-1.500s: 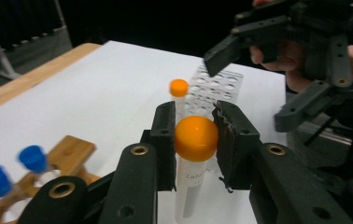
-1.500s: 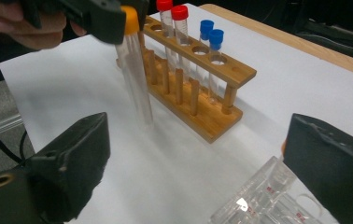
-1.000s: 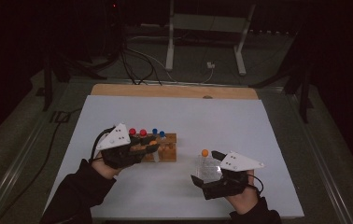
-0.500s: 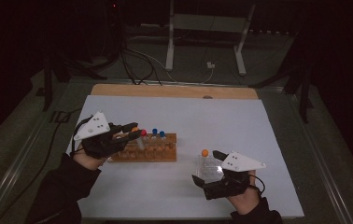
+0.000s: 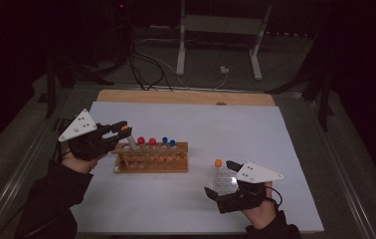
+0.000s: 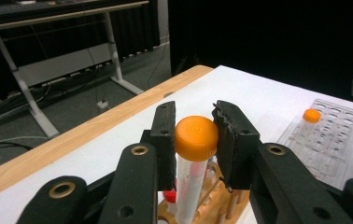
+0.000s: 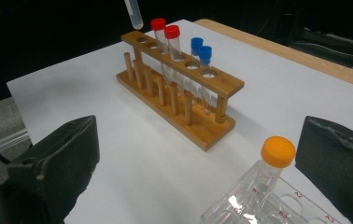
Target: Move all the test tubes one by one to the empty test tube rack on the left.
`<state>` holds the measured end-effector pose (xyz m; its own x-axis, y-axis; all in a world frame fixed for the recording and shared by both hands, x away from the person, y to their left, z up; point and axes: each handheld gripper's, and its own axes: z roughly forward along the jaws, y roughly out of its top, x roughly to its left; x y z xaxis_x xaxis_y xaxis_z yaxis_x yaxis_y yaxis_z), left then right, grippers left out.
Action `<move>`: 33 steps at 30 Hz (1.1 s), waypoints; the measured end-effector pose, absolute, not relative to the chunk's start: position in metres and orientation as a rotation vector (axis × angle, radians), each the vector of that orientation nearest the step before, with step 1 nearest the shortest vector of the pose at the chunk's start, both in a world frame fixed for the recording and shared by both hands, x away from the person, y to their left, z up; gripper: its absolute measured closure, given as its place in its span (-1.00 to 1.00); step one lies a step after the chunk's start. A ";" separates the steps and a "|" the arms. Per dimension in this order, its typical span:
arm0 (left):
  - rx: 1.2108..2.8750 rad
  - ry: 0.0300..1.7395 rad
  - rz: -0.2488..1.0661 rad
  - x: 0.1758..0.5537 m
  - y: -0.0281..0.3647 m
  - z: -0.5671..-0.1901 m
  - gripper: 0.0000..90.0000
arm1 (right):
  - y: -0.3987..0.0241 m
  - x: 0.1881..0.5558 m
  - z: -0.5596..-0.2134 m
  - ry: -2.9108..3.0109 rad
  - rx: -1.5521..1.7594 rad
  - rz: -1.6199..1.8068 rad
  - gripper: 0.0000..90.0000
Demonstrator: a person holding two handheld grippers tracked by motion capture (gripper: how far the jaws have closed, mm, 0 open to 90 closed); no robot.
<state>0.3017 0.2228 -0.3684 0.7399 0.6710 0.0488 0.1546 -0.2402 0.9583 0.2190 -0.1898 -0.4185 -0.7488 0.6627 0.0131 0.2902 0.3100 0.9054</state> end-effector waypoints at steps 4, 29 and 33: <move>1.766 0.697 0.551 0.311 0.229 -0.379 0.59 | -0.190 0.219 -0.418 2.223 0.849 1.422 -1.00; 1.847 0.742 0.535 0.328 0.216 -0.426 0.59 | -0.191 0.219 -0.419 2.238 0.847 1.424 -1.00; 1.879 0.746 0.542 0.329 0.212 -0.434 0.59 | -0.192 0.219 -0.419 2.238 0.848 1.424 -1.00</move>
<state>0.3293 0.2123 -0.4335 0.7090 0.7041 0.0400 0.2551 -0.3089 0.9162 0.2191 -0.1917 -0.4188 -0.7575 0.6525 0.0208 0.2950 0.3137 0.9025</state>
